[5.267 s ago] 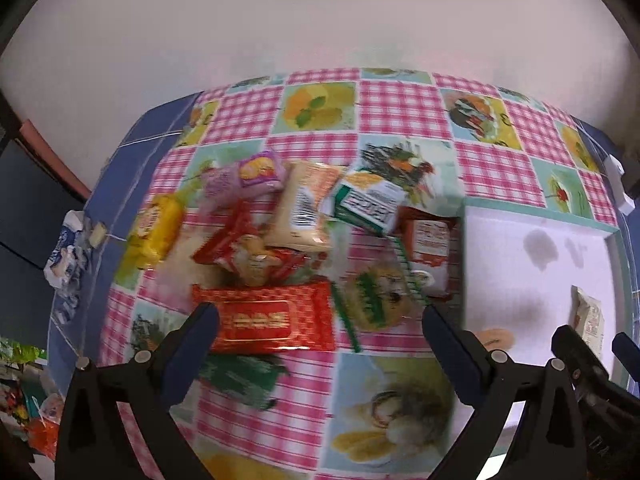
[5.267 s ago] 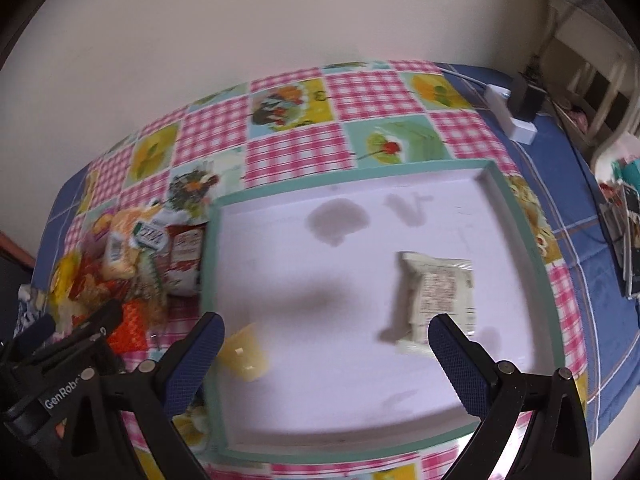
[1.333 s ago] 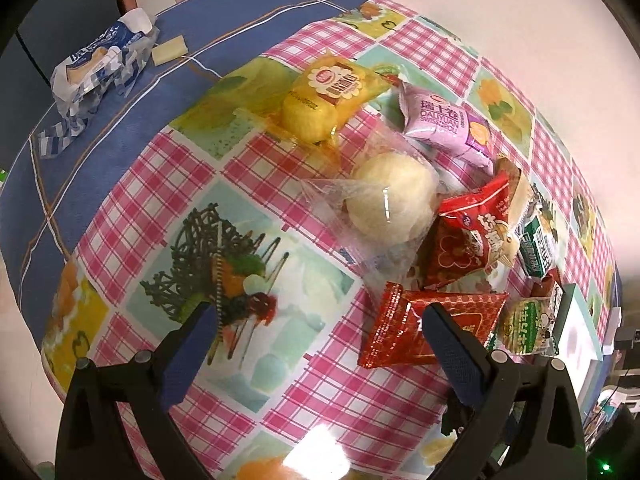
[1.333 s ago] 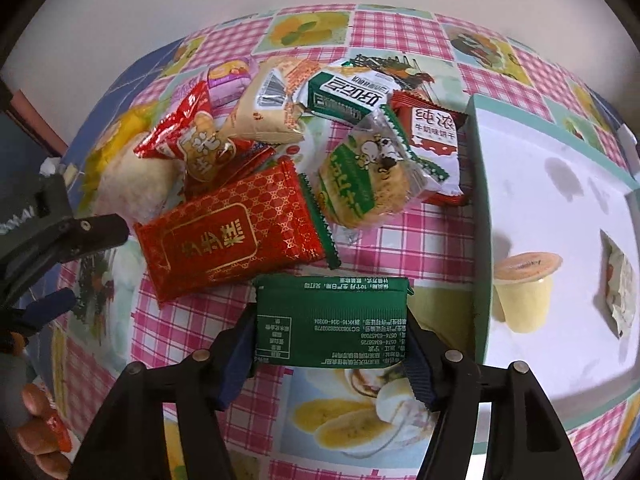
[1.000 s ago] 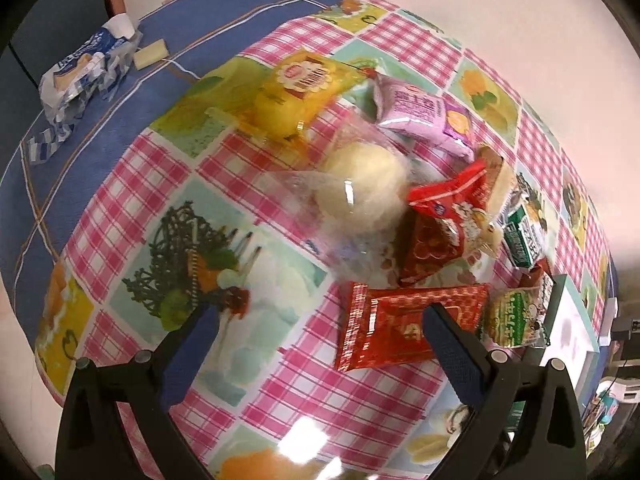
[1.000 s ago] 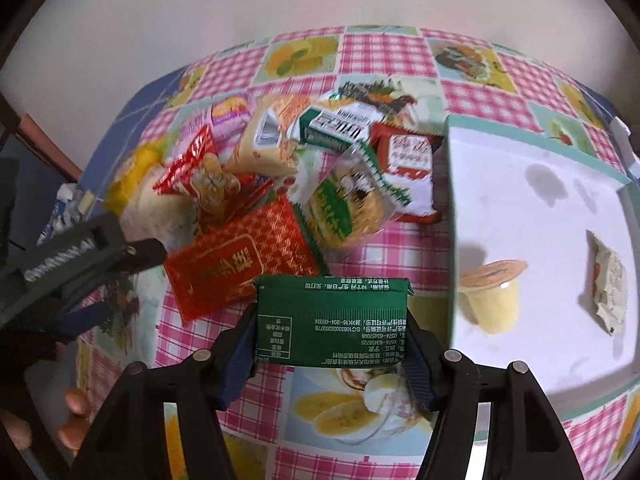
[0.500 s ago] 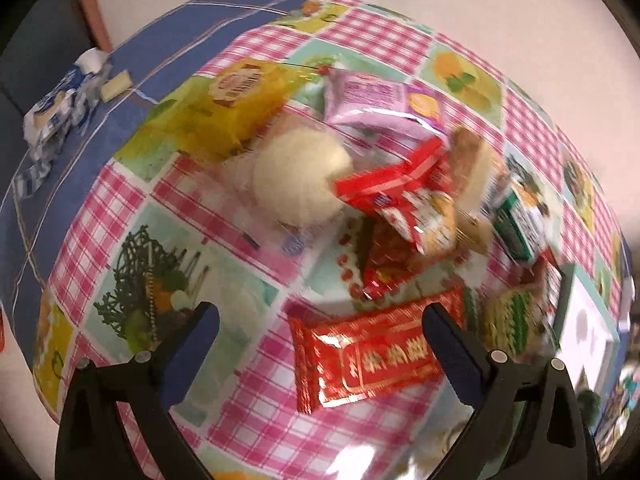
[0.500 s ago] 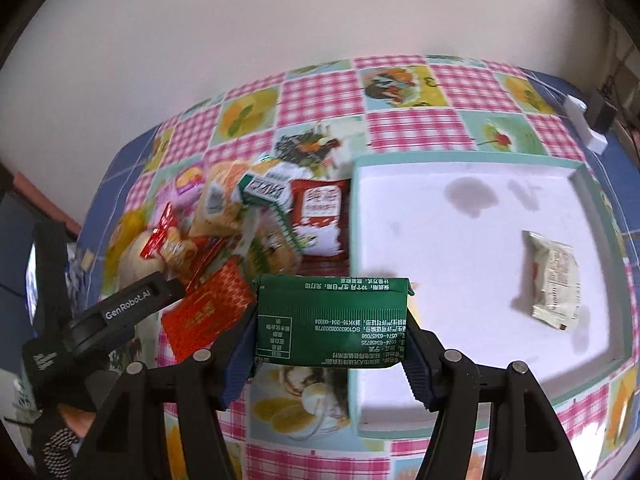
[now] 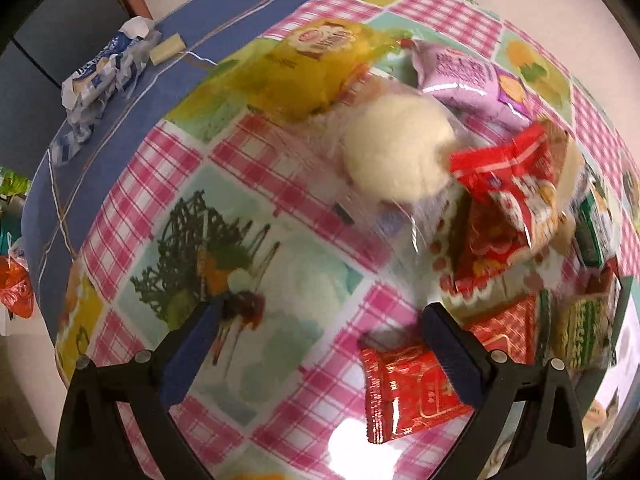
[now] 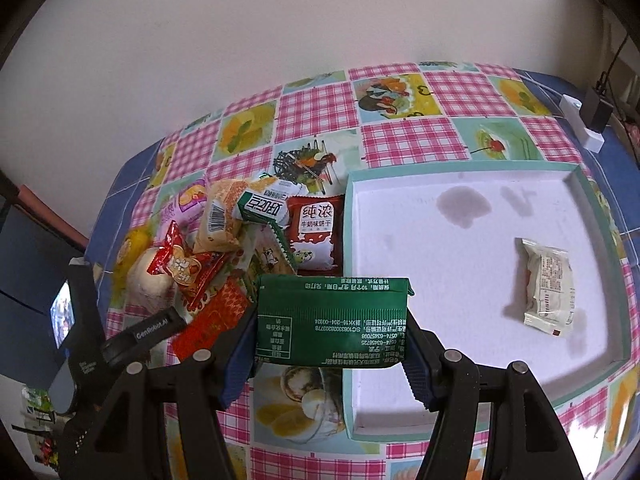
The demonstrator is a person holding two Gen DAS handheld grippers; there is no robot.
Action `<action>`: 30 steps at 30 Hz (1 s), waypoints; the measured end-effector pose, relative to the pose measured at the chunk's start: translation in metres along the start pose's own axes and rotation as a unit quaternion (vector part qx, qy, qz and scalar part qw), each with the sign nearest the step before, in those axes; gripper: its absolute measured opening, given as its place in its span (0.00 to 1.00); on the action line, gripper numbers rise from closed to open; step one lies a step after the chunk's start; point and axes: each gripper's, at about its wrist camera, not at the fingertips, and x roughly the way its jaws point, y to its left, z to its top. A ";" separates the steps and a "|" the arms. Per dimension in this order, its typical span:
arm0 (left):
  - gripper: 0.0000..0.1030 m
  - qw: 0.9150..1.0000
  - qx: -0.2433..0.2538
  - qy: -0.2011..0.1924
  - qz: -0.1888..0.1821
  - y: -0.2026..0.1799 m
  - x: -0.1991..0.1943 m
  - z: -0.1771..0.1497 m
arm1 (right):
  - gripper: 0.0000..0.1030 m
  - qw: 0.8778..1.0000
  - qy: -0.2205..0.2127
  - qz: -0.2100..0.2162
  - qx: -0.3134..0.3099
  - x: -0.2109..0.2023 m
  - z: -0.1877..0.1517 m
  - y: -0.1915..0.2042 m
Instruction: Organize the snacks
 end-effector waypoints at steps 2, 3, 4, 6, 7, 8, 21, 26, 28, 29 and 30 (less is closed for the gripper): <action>0.98 1.000 0.010 0.005 -0.002 0.000 -0.003 -0.006 | 0.65 1.000 0.004 -0.005 0.003 0.001 0.000 -0.003; 0.98 1.000 0.013 0.008 -0.005 -0.001 -0.004 -0.010 | 0.65 1.000 0.008 -0.010 0.006 0.001 -0.001 -0.005; 0.98 1.000 0.016 0.012 -0.012 -0.002 -0.005 -0.013 | 0.65 1.000 0.012 -0.016 0.010 0.003 -0.001 -0.008; 0.98 0.999 0.020 0.020 -0.029 -0.006 -0.006 -0.023 | 0.65 0.999 0.020 -0.023 0.019 0.003 -0.003 -0.014; 0.98 0.999 0.022 0.021 -0.035 -0.007 -0.008 -0.032 | 0.65 0.999 0.023 -0.027 0.023 0.003 -0.004 -0.018; 0.98 0.998 0.028 0.024 -0.041 -0.010 -0.010 -0.037 | 0.65 0.999 0.024 -0.030 0.027 0.002 -0.004 -0.021; 0.96 0.987 0.138 0.021 -0.076 -0.062 -0.023 -0.086 | 0.66 0.997 0.035 -0.041 0.060 -0.015 -0.032 -0.057; 0.77 0.986 0.161 0.022 -0.049 -0.074 -0.020 -0.093 | 0.66 0.996 0.037 -0.040 0.072 -0.018 -0.034 -0.064; 0.70 0.986 0.159 0.020 -0.051 -0.075 -0.023 -0.093 | 0.66 0.996 0.037 -0.039 0.071 -0.018 -0.034 -0.063; 0.67 0.986 0.157 0.019 -0.051 -0.074 -0.024 -0.093 | 0.66 0.996 0.038 -0.038 0.071 -0.017 -0.034 -0.062; 0.66 0.987 0.153 0.019 -0.051 -0.072 -0.024 -0.092 | 0.66 0.996 0.039 -0.036 0.071 -0.016 -0.033 -0.062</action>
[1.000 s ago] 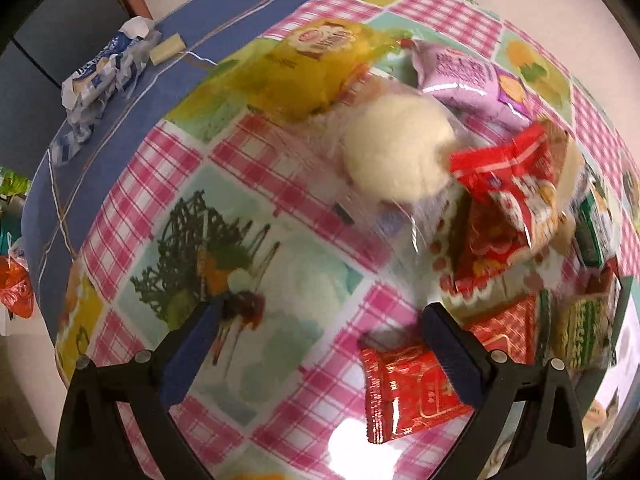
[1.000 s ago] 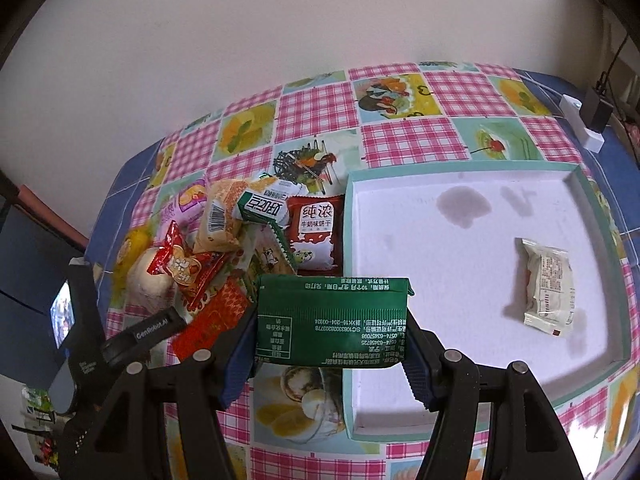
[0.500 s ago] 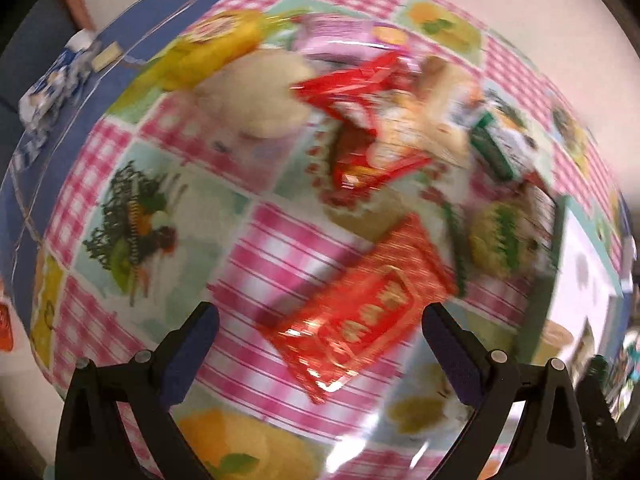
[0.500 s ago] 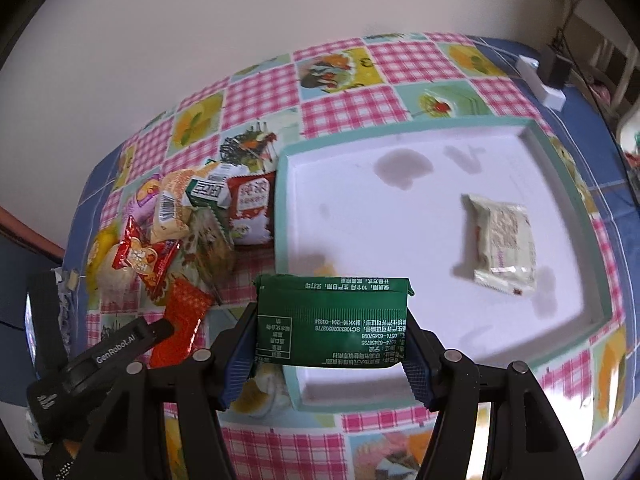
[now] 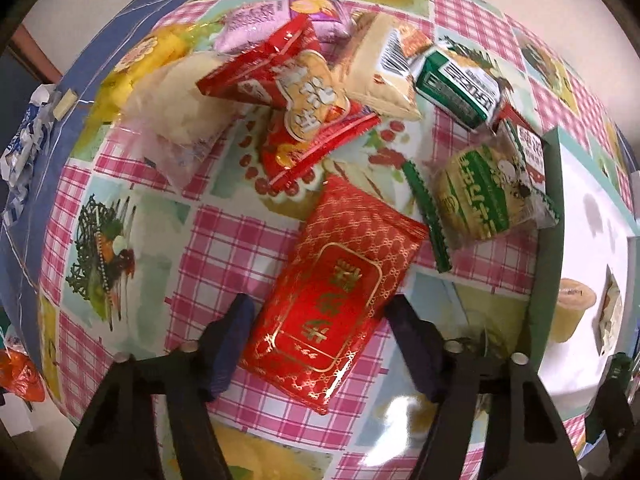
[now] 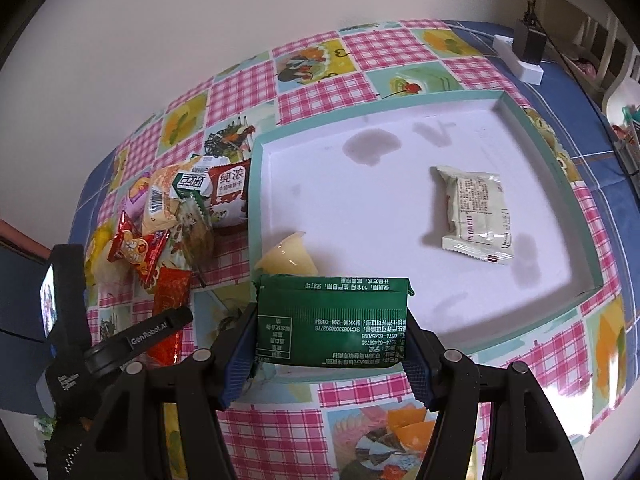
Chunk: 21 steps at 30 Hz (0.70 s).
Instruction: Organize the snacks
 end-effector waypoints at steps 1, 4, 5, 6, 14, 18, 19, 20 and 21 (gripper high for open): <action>0.63 1.000 -0.002 0.001 0.000 0.007 0.000 0.009 | 0.66 1.000 0.002 0.001 -0.001 0.001 0.000 0.001; 0.63 1.000 -0.014 -0.001 -0.006 0.015 -0.002 0.015 | 0.66 1.000 0.004 0.003 -0.002 0.003 0.001 0.002; 0.63 1.000 -0.018 -0.002 -0.007 0.016 -0.003 0.015 | 0.66 1.000 0.003 0.003 -0.002 0.003 0.002 0.003; 0.63 1.000 -0.019 -0.002 -0.006 0.018 -0.002 0.014 | 0.66 1.000 0.003 0.003 -0.002 0.003 0.002 0.003; 0.63 1.000 -0.014 -0.012 0.005 0.024 0.002 0.019 | 0.66 1.000 0.009 0.003 0.000 0.006 0.003 0.004; 0.52 1.000 -0.015 -0.019 0.004 0.018 -0.005 0.019 | 0.66 1.000 0.009 0.005 -0.001 0.006 0.003 0.005; 0.51 1.000 -0.022 -0.020 -0.002 0.020 -0.007 0.019 | 0.66 1.000 0.009 0.006 -0.001 0.006 0.003 0.005; 0.50 0.999 -0.029 -0.021 -0.010 0.020 -0.009 0.018 | 0.66 1.000 0.010 0.008 -0.001 0.007 0.003 0.005; 0.50 0.999 -0.035 -0.021 -0.017 0.022 -0.010 0.018 | 0.66 1.000 0.009 0.008 0.000 0.006 0.004 0.005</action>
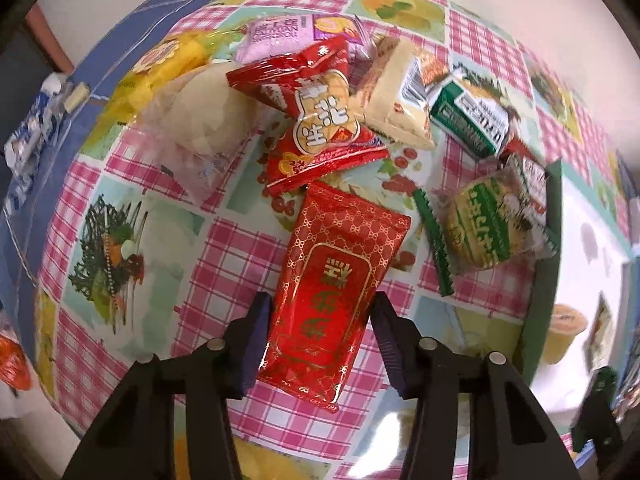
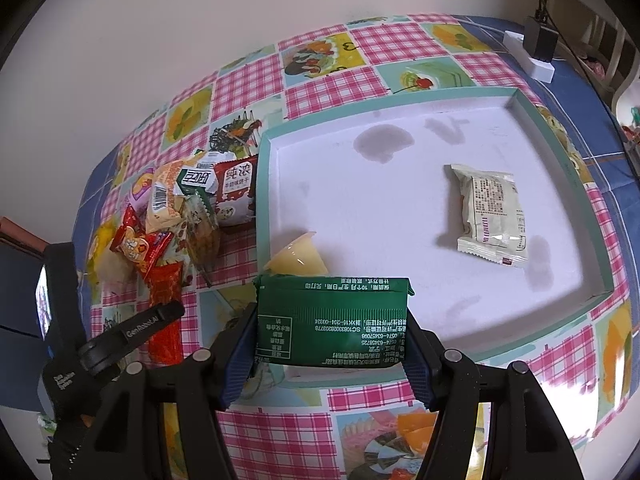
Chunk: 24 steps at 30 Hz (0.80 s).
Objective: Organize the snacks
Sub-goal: 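Carry the green pack and red pack over the white tray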
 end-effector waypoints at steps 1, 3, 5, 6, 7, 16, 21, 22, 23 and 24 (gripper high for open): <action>0.50 1.000 -0.008 0.001 -0.008 0.002 -0.002 0.000 | 0.66 1.000 -0.001 0.000 0.002 0.000 0.001 0.000; 0.50 1.000 -0.016 -0.002 -0.016 0.006 -0.006 0.001 | 0.66 1.000 -0.002 0.002 0.005 -0.001 0.001 -0.002; 0.50 0.999 -0.021 -0.012 -0.021 0.008 -0.015 0.002 | 0.66 1.000 -0.003 0.005 0.007 -0.002 0.002 -0.003; 0.50 0.999 -0.022 -0.021 -0.024 0.008 -0.022 0.003 | 0.66 1.000 -0.003 0.006 0.008 -0.002 0.002 -0.004; 0.50 0.999 -0.022 -0.028 -0.027 0.008 -0.027 0.003 | 0.66 1.000 -0.003 0.007 0.010 -0.003 0.003 -0.004; 0.50 0.995 0.008 -0.083 -0.048 -0.016 -0.073 0.000 | 0.66 1.000 0.000 0.011 0.024 -0.001 0.005 -0.013; 0.50 0.992 0.044 -0.099 -0.070 -0.041 -0.091 -0.008 | 0.66 0.998 -0.008 -0.008 0.058 -0.003 0.011 -0.035; 0.50 0.991 0.049 -0.100 -0.071 -0.048 -0.089 -0.005 | 0.66 0.998 -0.010 -0.012 0.066 -0.004 0.012 -0.041; 0.50 0.990 0.060 -0.103 -0.073 -0.057 -0.092 -0.008 | 0.66 0.997 -0.011 -0.016 0.074 -0.004 0.013 -0.047; 0.50 0.990 0.068 -0.104 -0.073 -0.064 -0.092 -0.010 | 0.66 0.996 -0.012 -0.021 0.083 -0.004 0.014 -0.053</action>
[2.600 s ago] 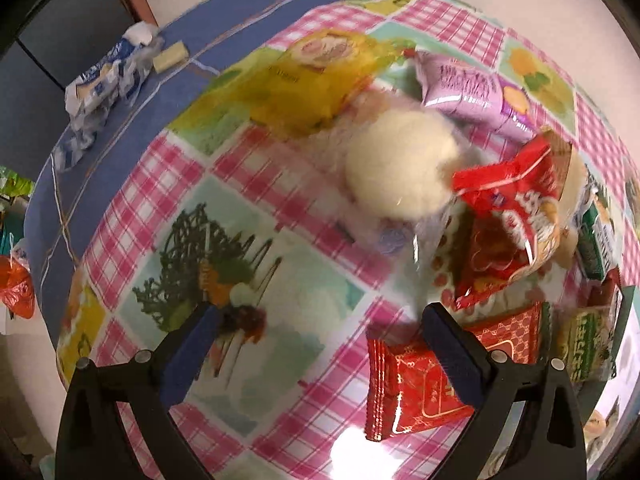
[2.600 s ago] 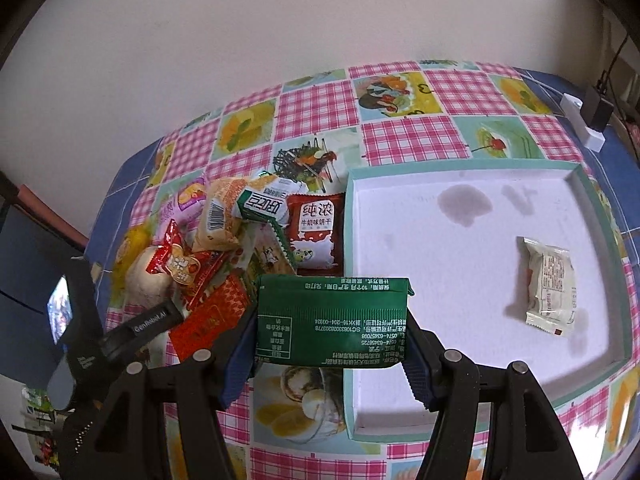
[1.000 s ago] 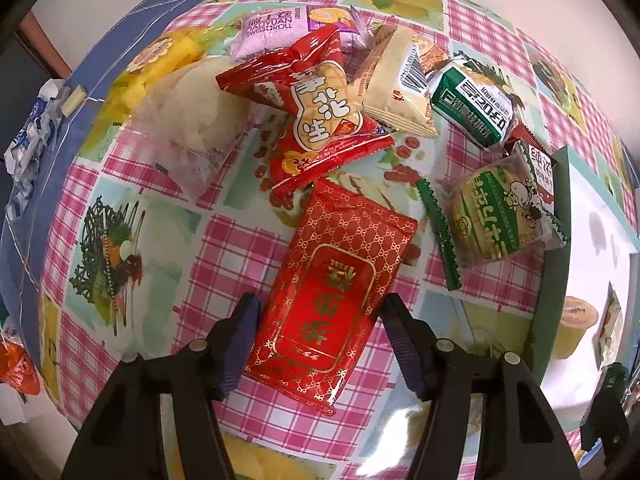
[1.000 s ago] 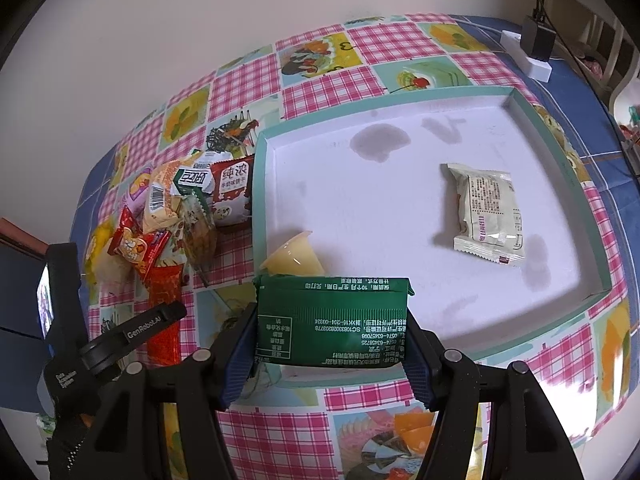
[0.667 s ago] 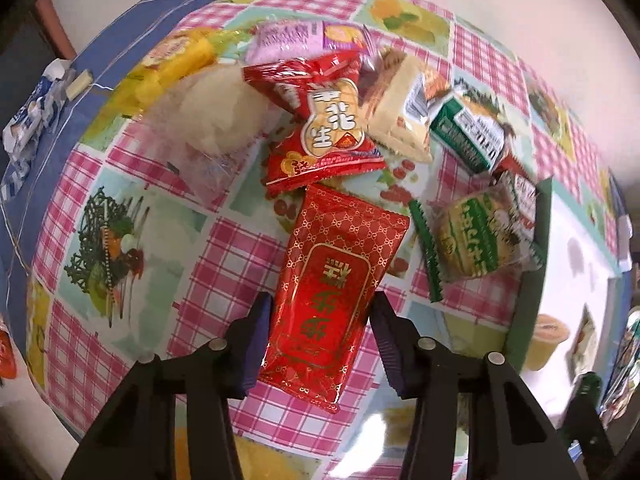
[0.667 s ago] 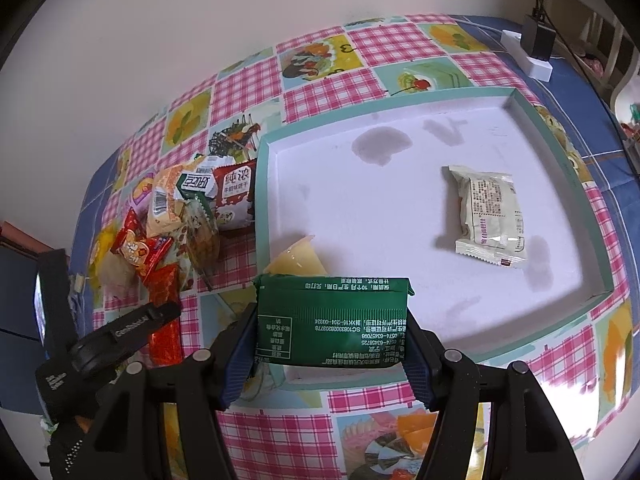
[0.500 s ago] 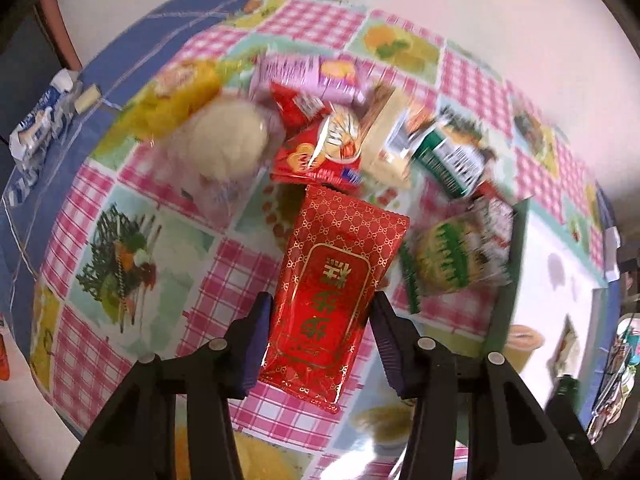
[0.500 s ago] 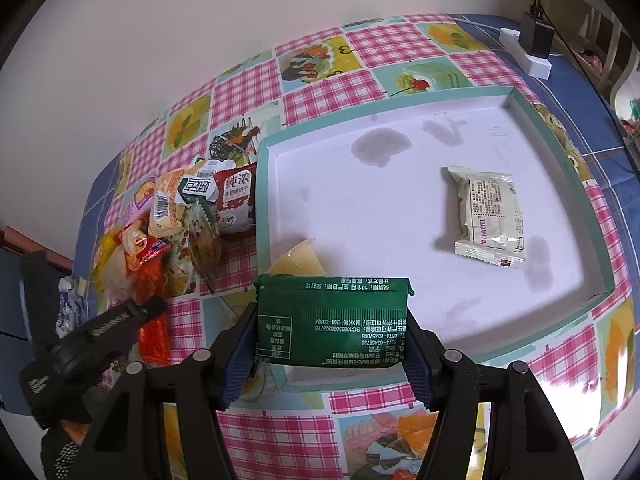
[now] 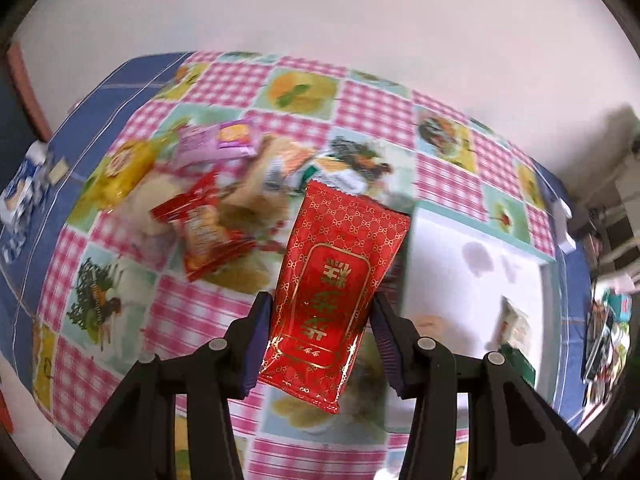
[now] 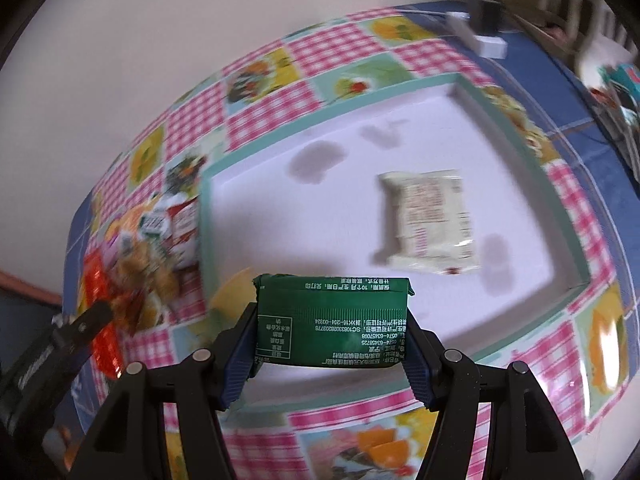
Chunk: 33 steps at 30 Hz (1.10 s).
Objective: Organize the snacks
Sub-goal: 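Carry the green pack and red pack over the white tray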
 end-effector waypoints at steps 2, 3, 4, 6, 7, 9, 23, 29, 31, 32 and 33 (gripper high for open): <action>0.50 1.000 0.020 -0.001 -0.007 -0.018 -0.002 -0.003 | 0.66 1.000 -0.003 -0.010 0.018 0.000 0.005 -0.013; 0.50 1.000 0.027 0.000 -0.010 -0.023 -0.002 -0.006 | 0.66 0.999 -0.005 -0.015 0.028 -0.001 0.007 -0.020; 0.50 0.999 0.037 0.002 -0.015 -0.033 -0.001 -0.008 | 0.66 0.999 -0.008 -0.021 0.038 -0.001 0.009 -0.028; 0.50 0.998 0.058 0.006 -0.025 -0.051 0.001 -0.014 | 0.66 0.998 -0.011 -0.033 0.057 -0.001 0.013 -0.042; 0.50 0.997 0.074 0.009 -0.029 -0.063 0.004 -0.018 | 0.66 0.997 -0.013 -0.040 0.067 -0.001 0.015 -0.050; 0.50 0.995 0.096 0.014 -0.033 -0.081 0.009 -0.025 | 0.66 0.995 -0.016 -0.051 0.084 -0.002 0.018 -0.063; 0.50 0.983 0.179 0.033 -0.039 -0.142 0.042 -0.049 | 0.66 0.989 -0.019 -0.090 0.115 0.003 0.029 -0.094; 0.50 0.982 0.180 0.033 -0.041 -0.143 0.043 -0.048 | 0.67 0.989 -0.020 -0.090 0.111 0.004 0.029 -0.092; 0.51 0.982 0.179 0.038 -0.044 -0.143 0.043 -0.047 | 0.67 0.989 -0.021 -0.093 0.110 0.004 0.030 -0.092; 0.51 0.982 0.178 0.037 -0.046 -0.143 0.043 -0.047 | 0.67 0.989 -0.021 -0.093 0.110 0.003 0.030 -0.092; 0.51 0.982 0.179 0.036 -0.046 -0.143 0.042 -0.047 | 0.67 0.989 -0.020 -0.092 0.110 0.003 0.029 -0.092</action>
